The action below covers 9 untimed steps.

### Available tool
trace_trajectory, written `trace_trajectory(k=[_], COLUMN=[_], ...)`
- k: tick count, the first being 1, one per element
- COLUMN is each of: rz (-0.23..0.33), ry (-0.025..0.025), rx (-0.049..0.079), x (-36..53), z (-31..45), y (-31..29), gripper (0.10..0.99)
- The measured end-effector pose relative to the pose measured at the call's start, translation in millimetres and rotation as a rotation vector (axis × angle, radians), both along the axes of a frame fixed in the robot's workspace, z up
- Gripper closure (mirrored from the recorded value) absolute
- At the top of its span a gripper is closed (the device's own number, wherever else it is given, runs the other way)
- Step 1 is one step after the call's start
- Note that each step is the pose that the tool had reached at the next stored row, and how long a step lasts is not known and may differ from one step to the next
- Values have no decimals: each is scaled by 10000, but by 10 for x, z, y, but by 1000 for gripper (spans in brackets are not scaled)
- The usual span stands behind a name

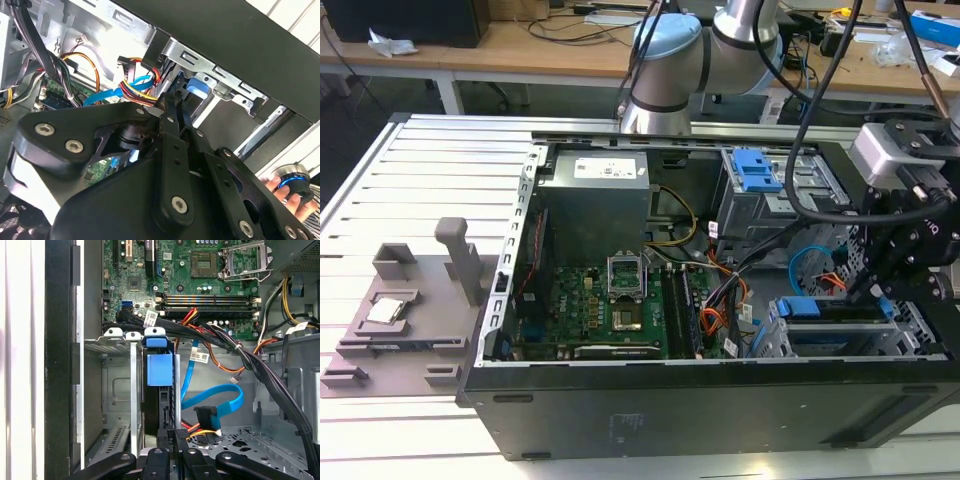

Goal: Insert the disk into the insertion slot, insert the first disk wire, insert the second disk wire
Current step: 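Insert the first disk wire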

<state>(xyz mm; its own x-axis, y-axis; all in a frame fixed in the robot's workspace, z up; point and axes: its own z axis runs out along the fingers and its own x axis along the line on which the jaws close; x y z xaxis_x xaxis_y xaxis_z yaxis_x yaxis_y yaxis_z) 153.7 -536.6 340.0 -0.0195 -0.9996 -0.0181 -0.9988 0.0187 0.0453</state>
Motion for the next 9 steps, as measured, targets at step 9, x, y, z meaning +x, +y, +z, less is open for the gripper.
trace_trajectory(k=[9], rz=[0], ry=[1], rx=[-1], x=[0], z=[-48], y=[-6], gripper=[922])
